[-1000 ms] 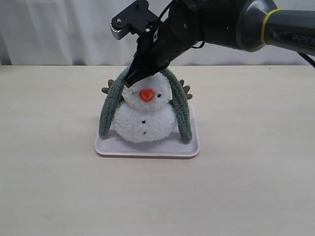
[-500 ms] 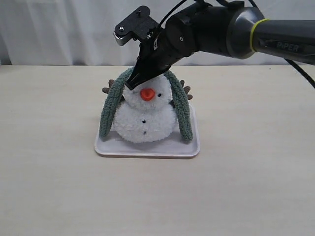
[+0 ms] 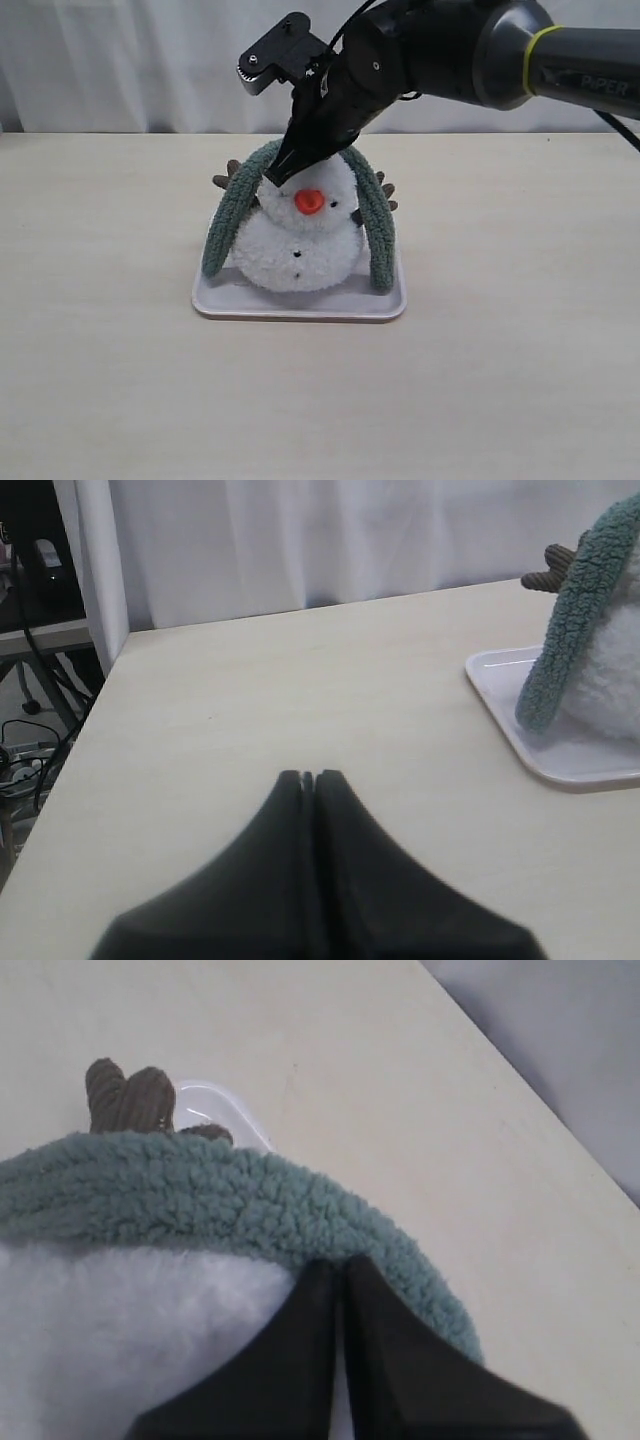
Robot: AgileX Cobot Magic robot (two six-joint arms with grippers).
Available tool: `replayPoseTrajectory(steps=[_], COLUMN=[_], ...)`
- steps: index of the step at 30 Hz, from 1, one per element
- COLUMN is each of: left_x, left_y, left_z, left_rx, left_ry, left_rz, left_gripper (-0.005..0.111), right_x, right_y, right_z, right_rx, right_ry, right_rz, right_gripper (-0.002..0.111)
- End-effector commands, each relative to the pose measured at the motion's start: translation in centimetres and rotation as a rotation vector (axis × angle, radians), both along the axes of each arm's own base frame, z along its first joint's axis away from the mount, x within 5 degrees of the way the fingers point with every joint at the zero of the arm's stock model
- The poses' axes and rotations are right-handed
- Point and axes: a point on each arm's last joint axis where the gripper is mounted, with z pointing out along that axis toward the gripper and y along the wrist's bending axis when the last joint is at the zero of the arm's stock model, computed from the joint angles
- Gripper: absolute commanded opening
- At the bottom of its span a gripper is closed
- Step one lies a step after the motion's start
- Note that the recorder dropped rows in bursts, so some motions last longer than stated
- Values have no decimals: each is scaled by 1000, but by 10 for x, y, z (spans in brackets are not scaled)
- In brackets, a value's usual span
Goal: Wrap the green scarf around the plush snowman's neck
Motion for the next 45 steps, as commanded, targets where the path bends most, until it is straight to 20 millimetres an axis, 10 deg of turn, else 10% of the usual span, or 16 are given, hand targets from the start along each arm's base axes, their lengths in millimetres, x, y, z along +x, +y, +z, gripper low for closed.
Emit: replayPoseTrajectory(steps=[1,9,17,26,45], left_x=[0,0,0,0,0], left_y=[0,0,0,0,0], left_z=[0,0,0,0,0], left_rx=[-5,-5,-5,-5,-5], left_ry=[-9,-9,-9,-9,-9], left_rz=[3,3,3,3,3], left_gripper=[0,0,0,0,0], right_x=[-11,-29,-58,-20,-7], right_y=[-2,14,61,62,69], right_z=[13,42,28,12,-26], right_rx=[7,209,110,119,18], right_ry=[39,49,10,-34,74], right_rz=[46,169,321,-98,-153], right_gripper=[4,4,4,4,4])
